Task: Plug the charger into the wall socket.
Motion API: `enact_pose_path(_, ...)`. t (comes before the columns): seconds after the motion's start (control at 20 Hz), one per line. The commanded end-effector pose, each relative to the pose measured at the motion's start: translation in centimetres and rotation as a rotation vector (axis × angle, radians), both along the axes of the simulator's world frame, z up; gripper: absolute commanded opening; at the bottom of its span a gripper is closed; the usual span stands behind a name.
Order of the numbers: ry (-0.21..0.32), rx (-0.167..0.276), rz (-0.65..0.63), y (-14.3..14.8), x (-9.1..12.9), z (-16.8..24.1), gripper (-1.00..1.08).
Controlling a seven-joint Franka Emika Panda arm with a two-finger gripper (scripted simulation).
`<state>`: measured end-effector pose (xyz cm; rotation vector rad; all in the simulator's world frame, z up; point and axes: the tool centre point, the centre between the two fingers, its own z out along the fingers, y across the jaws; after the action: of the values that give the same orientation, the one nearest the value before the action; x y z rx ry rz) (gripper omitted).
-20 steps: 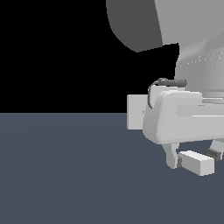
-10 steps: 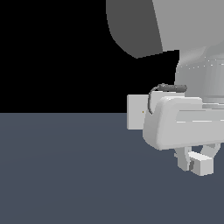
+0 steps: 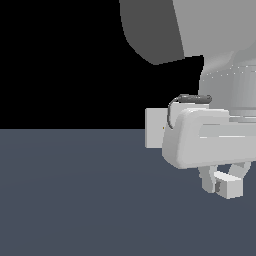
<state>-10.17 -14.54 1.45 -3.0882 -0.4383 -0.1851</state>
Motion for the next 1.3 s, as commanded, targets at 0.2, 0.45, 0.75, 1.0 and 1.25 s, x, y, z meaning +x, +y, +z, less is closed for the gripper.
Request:
enact_pose_path(0.2,-0.002,0.001,-0.037,1.0,0.9,1.6,-1.00)
enact_pose_path(0.45,-0.002,0.001,-0.090,2.2,2.2,3.7,-1.00)
enact_pose_path(0.75,-0.002,0.001,-0.158,3.6,3.9,6.5,-1.00)
enact_pose_path(1.0,-0.001,0.000,-0.193,4.2,4.9,7.9,-1.00)
enact_pose_path(1.25,-0.001,0.000,-0.210,4.5,5.4,8.5,-1.00)
